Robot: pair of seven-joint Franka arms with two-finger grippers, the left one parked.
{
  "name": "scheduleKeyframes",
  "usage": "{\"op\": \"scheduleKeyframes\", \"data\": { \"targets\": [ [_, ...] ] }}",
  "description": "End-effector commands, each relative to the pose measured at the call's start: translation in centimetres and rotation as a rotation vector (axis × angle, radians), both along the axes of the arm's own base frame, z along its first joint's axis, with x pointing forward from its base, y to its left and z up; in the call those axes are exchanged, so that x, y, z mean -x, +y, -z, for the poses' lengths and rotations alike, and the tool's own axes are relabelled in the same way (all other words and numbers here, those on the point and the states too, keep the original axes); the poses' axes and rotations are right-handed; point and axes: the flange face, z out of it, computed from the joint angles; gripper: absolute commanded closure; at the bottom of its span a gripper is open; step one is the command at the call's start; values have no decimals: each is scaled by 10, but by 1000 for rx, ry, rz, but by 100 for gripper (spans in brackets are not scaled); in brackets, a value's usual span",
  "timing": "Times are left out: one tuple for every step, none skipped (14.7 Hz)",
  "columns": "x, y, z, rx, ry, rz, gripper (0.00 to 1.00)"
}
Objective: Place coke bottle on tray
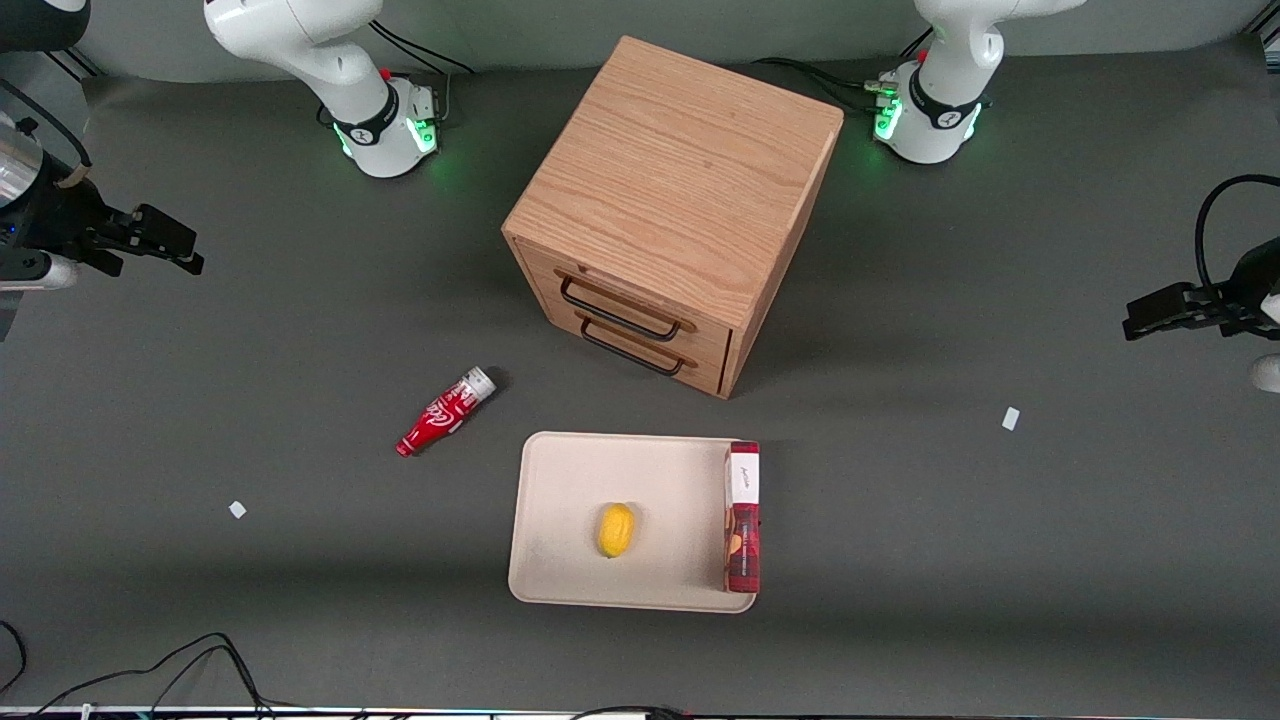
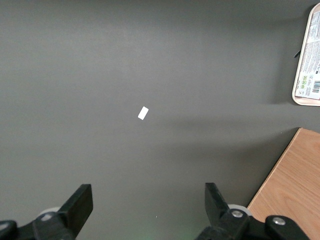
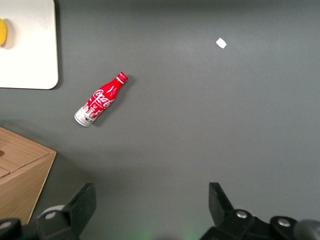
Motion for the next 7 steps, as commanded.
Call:
{"op": "scheduleKeyframes", "data": {
  "targets": [
    [-5,3,1,-9,21,22,0],
    [-8,5,3,-7,26,22,0],
    [-10,5,6,-4,30,28,0],
    [-10,8,7,-2,32,48,0],
    [-12,13,11,3,39,71,0],
    [-15,28,19,11,53,71,0],
    [-20,35,28,18,65,136,0]
  ]
}}
